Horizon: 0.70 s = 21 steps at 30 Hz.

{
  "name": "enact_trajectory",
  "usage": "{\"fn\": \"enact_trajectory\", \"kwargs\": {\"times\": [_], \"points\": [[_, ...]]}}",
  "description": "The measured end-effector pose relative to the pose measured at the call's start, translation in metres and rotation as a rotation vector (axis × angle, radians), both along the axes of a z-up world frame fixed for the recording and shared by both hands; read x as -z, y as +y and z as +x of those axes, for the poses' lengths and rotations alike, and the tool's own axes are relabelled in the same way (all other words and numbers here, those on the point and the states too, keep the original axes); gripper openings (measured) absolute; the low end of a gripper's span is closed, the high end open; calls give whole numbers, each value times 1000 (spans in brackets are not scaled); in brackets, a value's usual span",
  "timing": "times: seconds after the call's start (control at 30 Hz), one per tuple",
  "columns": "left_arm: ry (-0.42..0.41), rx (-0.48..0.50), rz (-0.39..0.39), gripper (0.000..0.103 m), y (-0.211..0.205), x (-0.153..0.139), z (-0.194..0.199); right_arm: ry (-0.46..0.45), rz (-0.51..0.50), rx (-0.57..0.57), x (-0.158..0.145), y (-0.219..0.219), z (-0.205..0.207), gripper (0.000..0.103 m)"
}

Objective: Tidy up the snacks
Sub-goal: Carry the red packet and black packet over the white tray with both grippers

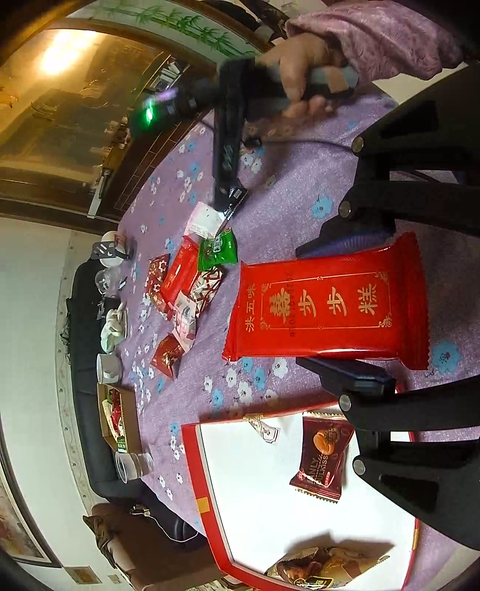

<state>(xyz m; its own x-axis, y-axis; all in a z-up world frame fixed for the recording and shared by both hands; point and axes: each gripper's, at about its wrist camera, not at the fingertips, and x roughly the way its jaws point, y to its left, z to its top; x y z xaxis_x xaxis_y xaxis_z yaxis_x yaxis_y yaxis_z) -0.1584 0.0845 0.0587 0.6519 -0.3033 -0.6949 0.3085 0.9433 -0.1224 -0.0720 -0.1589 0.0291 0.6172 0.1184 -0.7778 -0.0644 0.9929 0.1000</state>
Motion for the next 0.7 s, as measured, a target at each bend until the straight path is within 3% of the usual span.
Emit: {"fn": "enact_trajectory", "kwargs": {"times": [0.1, 0.17, 0.27, 0.3, 0.5, 0.7], "points": [[-3, -5, -12, 48, 5, -1, 0, 73, -64, 20, 18, 8, 13, 63], [-5, -11, -15, 48, 8, -2, 1, 44, -110, 40, 22, 9, 11, 54], [0, -14, -24, 48, 12, -1, 2, 36, -111, 69, 20, 5, 8, 22], [1, -14, -28, 48, 13, -1, 2, 36, -122, 82, 19, 2, 7, 19], [3, -20, -44, 48, 19, 1, 3, 0, 106, 74, 10, -27, -5, 14], [-5, -47, -58, 48, 32, 0, 4, -83, 227, 8, -14, -20, -17, 14]]}}
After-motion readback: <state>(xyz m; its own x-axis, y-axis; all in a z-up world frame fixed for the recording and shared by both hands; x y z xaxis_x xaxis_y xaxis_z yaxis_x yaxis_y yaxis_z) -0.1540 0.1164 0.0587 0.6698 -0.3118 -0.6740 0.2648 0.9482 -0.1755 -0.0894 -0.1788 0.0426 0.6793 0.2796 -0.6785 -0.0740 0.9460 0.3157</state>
